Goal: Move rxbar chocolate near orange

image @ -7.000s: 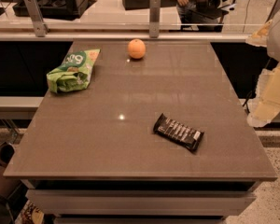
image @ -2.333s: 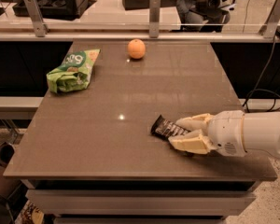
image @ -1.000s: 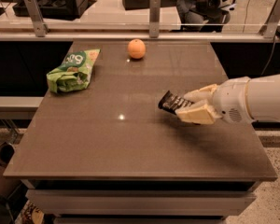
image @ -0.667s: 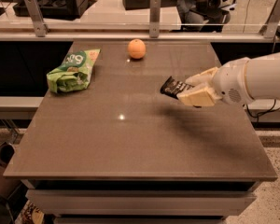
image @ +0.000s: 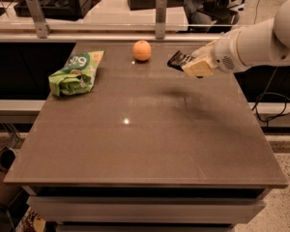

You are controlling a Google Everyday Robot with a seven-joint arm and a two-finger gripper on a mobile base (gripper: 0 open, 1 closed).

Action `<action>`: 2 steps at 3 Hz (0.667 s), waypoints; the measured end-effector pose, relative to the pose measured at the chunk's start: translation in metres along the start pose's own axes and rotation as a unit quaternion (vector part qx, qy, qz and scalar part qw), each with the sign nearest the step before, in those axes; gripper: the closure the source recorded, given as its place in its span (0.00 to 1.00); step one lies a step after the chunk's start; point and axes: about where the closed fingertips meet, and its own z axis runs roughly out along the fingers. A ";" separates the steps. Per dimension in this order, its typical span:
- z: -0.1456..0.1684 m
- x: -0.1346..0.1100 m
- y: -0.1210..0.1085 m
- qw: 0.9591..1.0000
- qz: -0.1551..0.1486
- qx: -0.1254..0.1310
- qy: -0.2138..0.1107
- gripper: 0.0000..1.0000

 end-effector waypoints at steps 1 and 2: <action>0.025 -0.011 -0.036 0.999 -0.002 0.034 -0.005 1.00; 0.050 -0.012 -0.059 0.998 -0.002 0.051 -0.021 1.00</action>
Offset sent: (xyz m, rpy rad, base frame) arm 0.1199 -0.0080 -0.0144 0.0297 -0.1407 -0.0937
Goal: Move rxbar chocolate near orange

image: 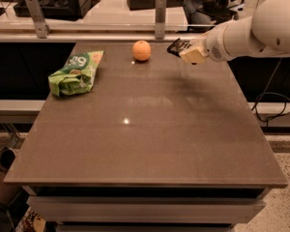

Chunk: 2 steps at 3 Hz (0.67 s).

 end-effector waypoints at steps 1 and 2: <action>0.023 0.005 -0.015 1.000 -0.001 0.017 -0.023 1.00; 0.042 0.009 -0.032 0.999 -0.005 0.033 -0.040 1.00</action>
Offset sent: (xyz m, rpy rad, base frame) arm 0.0787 -0.0173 -0.0273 0.0496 -0.1503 -0.0443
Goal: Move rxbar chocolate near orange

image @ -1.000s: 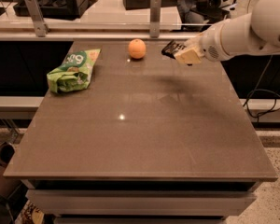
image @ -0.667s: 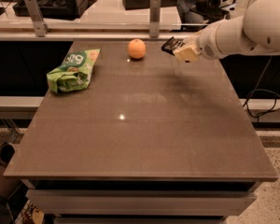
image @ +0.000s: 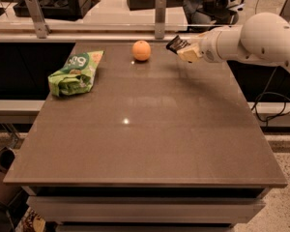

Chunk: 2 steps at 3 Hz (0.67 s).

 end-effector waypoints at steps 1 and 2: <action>0.021 0.004 -0.008 1.000 0.002 0.005 -0.009 1.00; 0.022 0.004 -0.006 1.000 0.002 0.003 -0.009 0.82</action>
Offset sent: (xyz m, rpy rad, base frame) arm 0.0172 0.0020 -0.0077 0.0109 -0.0136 -0.0032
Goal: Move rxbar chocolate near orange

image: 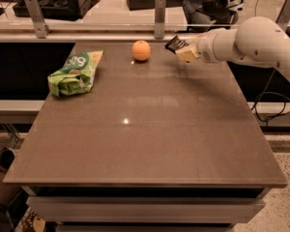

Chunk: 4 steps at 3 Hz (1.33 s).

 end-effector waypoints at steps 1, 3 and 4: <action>0.002 0.000 0.002 1.000 0.000 -0.002 0.000 0.59; 0.006 -0.001 0.006 1.000 0.000 -0.006 0.000 0.12; 0.008 -0.001 0.007 1.000 0.000 -0.008 -0.001 0.00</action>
Offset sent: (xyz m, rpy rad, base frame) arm 0.0005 0.0023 -0.0012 0.0005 0.0016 0.0033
